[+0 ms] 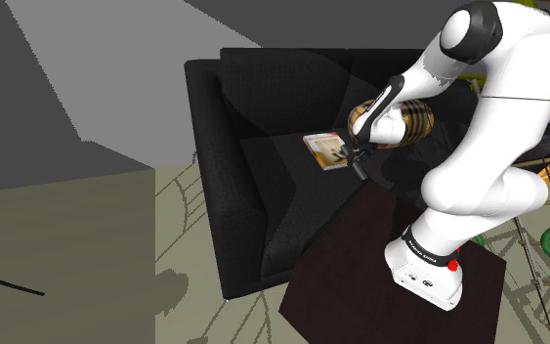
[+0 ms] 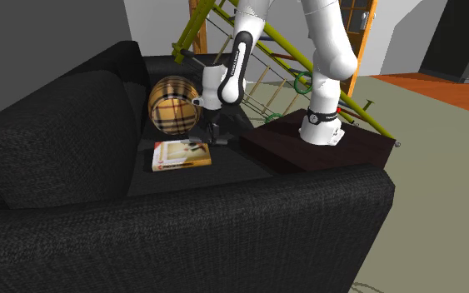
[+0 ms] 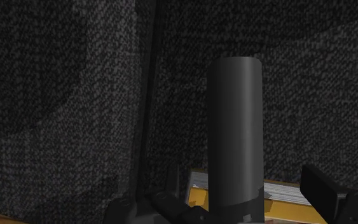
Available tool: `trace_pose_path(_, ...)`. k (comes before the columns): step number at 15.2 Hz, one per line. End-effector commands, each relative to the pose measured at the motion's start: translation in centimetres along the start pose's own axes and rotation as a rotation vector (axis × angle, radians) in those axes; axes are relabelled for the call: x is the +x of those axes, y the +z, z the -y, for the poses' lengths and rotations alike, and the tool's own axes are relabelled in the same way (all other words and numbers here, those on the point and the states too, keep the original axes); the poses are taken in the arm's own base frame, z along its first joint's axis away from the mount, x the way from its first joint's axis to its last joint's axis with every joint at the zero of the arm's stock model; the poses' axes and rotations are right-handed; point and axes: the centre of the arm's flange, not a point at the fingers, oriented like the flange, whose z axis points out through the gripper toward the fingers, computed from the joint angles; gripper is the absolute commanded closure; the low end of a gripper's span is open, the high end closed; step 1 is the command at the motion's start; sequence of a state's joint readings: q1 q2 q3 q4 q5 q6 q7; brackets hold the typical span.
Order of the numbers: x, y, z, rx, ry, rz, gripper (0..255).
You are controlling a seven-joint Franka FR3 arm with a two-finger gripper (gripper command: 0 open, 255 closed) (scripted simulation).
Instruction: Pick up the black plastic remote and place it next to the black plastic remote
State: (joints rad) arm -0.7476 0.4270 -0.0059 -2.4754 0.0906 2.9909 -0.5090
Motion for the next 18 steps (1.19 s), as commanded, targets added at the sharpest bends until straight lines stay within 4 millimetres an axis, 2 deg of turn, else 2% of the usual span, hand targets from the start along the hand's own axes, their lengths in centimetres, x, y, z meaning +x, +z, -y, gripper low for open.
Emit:
trace_pose_path(1,-0.04,0.21,-0.02,0.0,0.0,0.0,0)
trace_pose_path(7,-0.04,0.21,-0.02,0.0,0.0,0.0,0)
trace_pose_path(8,-0.04,0.21,-0.02,0.0,0.0,0.0,255)
trace_pose_path(17,-0.04,0.21,-0.02,0.0,0.0,0.0,255)
trace_pose_path(18,0.0,-0.31,-0.03,0.0,0.0,0.0,255)
